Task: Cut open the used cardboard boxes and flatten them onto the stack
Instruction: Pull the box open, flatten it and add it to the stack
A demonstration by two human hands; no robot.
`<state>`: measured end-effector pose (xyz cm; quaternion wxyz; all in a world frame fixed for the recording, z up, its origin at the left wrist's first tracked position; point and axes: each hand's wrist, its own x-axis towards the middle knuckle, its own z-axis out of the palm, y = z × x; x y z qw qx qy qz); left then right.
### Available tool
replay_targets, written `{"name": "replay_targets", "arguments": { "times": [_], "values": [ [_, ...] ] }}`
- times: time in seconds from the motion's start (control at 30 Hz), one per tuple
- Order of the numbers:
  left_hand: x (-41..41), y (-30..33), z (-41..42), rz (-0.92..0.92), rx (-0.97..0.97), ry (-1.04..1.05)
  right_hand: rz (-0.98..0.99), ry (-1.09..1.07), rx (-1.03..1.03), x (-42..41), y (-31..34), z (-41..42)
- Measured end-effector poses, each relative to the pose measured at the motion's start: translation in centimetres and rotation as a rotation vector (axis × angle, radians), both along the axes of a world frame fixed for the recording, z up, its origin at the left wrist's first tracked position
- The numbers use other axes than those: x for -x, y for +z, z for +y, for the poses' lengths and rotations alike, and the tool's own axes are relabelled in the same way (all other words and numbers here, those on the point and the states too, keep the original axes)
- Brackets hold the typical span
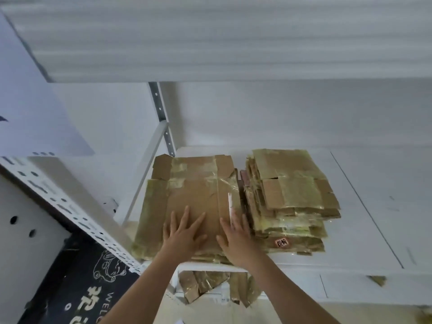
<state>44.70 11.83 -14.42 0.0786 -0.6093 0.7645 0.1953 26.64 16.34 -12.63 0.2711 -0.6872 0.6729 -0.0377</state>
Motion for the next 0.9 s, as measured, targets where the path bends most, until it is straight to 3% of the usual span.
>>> {"name": "replay_targets", "arguments": {
  "times": [0.27, 0.57, 0.9],
  "values": [
    [-2.8, -1.9, -1.4, 0.073, 0.002, -0.185, 0.169, -0.054, 0.036, -1.7, -3.0, 2.6],
    [-2.6, -2.4, -1.5, 0.123, 0.012, -0.208, 0.217, -0.030, 0.025, -0.7, -2.2, 2.3],
    [-1.5, -2.4, -1.9, 0.145, -0.051, -0.101, 0.295, -0.055, 0.003, -1.9, -2.2, 1.0]
  ]
}}
